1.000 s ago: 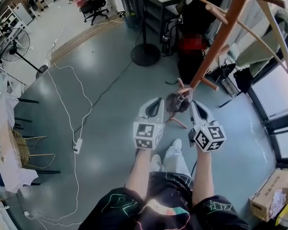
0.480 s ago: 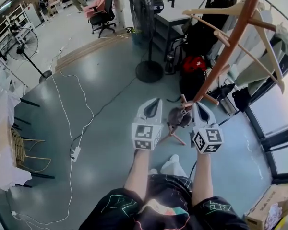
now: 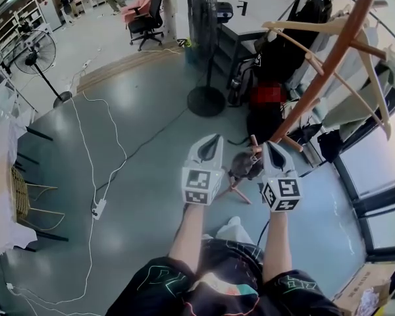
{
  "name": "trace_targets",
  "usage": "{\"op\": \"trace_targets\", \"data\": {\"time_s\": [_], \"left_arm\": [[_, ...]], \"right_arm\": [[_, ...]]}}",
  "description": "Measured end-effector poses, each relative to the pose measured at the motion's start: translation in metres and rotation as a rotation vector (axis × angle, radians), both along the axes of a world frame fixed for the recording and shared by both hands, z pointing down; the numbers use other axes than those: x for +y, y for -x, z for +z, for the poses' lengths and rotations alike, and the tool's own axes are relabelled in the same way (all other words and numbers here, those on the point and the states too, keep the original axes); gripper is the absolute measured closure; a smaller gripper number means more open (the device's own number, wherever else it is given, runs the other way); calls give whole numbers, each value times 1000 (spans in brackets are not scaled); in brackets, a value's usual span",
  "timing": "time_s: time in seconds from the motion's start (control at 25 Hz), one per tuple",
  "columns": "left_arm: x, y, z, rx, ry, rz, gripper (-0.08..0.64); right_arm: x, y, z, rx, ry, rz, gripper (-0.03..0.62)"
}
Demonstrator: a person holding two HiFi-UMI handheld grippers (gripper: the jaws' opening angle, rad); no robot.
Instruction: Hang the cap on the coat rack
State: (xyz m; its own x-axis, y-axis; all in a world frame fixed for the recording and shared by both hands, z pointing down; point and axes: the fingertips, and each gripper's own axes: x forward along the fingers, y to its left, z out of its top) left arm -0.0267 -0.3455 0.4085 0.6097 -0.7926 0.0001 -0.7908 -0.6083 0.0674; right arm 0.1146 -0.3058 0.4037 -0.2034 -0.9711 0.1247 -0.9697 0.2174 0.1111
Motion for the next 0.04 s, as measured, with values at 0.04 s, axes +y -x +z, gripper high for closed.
{"op": "trace_targets", "data": {"time_s": [0.04], "left_arm": [[0, 1, 1, 4, 2, 1, 548]], "right_arm": [[0, 2, 0, 8, 0, -2, 588]]}}
